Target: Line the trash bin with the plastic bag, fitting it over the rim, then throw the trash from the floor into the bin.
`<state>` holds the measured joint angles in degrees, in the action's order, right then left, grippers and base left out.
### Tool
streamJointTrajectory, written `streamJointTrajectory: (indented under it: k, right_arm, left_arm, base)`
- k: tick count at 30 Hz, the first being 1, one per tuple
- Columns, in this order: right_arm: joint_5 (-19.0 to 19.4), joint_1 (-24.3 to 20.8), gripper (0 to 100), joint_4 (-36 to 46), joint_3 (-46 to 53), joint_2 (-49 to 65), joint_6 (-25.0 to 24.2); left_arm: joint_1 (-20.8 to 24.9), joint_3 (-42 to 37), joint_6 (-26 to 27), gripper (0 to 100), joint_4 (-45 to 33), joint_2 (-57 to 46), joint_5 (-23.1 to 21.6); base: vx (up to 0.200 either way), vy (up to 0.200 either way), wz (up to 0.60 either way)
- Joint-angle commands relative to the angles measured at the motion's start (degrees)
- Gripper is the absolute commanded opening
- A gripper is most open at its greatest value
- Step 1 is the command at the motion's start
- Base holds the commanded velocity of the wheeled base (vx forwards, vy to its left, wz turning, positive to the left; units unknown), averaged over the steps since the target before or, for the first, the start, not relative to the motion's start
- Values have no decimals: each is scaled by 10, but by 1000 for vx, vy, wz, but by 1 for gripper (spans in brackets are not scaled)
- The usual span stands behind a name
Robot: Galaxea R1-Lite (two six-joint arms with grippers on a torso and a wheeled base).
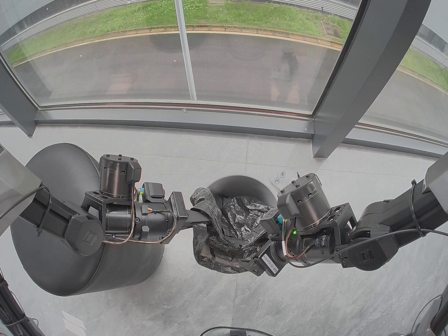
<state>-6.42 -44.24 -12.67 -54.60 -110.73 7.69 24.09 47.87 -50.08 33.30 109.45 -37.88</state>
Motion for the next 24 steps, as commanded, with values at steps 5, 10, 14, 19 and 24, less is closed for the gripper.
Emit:
streamJointTrajectory:
  k: [5,10,14,19,24]
  right_arm:
    - [-20,-15,100,-1,-26,-64,7]
    - [-21,-8,100,-1,-74,-106,8]
    - [-21,1,100,0,-109,-131,12]
    - [-21,11,100,0,-127,-141,26]
    - [-21,13,0,0,-140,-141,29]
  left_arm:
    - [4,2,0,0,1,-4,0]
    - [4,2,0,0,1,-5,0]
    - [4,2,0,0,0,-5,0]
    - [5,2,0,0,0,-4,0]
    - [5,2,0,0,0,-5,0]
  base:
    - [0,0,0]
    - [0,0,0]
    - [0,0,0]
    - [0,0,0]
    - [0,0,0]
